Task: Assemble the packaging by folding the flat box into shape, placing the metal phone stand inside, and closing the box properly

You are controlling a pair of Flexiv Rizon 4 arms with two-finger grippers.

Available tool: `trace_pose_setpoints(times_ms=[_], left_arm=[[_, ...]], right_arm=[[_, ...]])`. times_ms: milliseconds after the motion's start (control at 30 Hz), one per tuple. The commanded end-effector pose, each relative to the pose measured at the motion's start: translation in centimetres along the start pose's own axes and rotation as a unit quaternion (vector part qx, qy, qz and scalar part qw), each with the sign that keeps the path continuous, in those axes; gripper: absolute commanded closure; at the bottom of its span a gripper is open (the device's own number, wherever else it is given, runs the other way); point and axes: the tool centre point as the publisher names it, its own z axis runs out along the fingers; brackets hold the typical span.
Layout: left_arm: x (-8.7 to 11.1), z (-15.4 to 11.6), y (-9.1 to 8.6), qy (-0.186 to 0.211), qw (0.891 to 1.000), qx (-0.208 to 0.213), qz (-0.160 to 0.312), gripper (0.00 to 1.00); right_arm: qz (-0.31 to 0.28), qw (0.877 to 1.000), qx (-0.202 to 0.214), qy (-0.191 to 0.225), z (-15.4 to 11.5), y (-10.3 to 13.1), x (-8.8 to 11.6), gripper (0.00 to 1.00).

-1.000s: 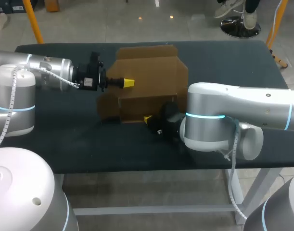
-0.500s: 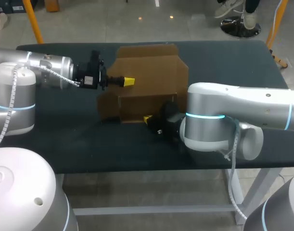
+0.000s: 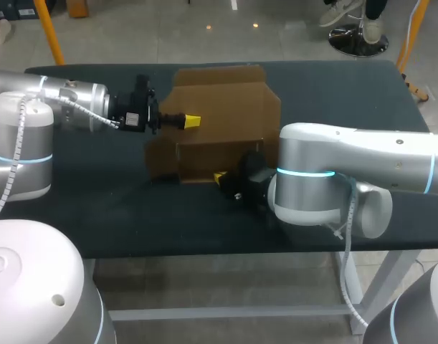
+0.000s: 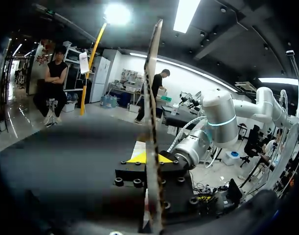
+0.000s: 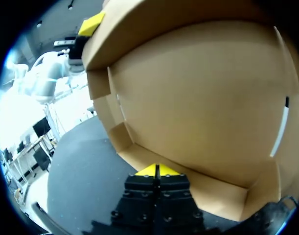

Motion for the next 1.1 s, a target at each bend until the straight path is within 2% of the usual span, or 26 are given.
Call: trace_pose_setpoints(times_ms=[33,500,767,900,1100], left_arm=[[0.0,0.1,0.2,0.0,1.0,-0.001,0.0,1.0],[0.0,0.1,0.2,0.0,1.0,-0.001,0.0,1.0],[0.0,0.1,0.2,0.0,1.0,-0.001,0.0,1.0],[0.0,0.1,0.2,0.0,1.0,-0.001,0.0,1.0],[0.0,0.1,0.2,0.0,1.0,-0.001,0.0,1.0]], right_arm=[[0.001,1.0,-0.002,0.003,0.3,-0.3,0.1,1.0],[-0.006,0.999,-0.023,0.034,-4.5,0.6,2.5,1.0],[-0.02,0.998,-0.004,0.058,-8.2,-0.1,3.3,1.0],[-0.02,0.997,0.009,0.075,-9.9,-0.8,2.9,1.0],[-0.038,0.996,0.027,0.079,-12.5,-2.0,2.6,1.0]])
